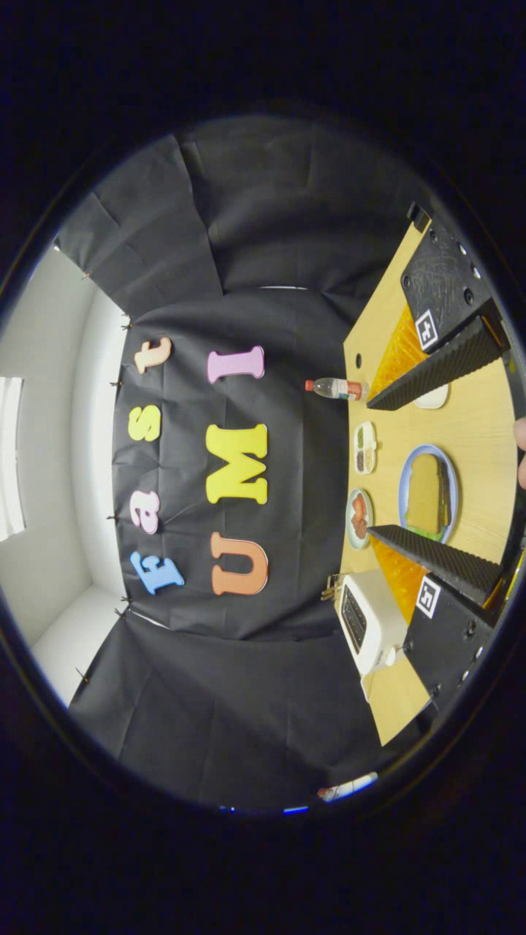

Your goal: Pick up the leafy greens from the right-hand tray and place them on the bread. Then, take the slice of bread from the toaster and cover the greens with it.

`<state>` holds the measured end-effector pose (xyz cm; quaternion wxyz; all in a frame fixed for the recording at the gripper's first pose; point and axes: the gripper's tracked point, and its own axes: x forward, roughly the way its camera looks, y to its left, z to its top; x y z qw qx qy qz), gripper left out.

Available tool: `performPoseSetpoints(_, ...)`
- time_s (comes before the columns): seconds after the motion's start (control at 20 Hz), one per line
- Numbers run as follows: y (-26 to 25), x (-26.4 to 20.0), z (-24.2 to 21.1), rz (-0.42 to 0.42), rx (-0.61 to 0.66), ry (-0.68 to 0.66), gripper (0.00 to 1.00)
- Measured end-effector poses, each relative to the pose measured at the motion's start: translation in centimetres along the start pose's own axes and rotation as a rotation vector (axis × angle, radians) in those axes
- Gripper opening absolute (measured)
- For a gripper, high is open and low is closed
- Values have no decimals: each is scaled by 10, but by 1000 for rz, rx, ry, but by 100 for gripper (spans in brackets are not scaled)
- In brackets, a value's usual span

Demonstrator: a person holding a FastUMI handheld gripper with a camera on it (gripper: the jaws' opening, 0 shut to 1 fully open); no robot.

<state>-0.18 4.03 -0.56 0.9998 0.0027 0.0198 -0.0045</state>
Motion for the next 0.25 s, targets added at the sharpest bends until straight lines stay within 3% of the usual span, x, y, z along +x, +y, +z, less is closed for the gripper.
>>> performPoseSetpoints(0.25, -2, 0, -6, 2, 21, 22, 96)
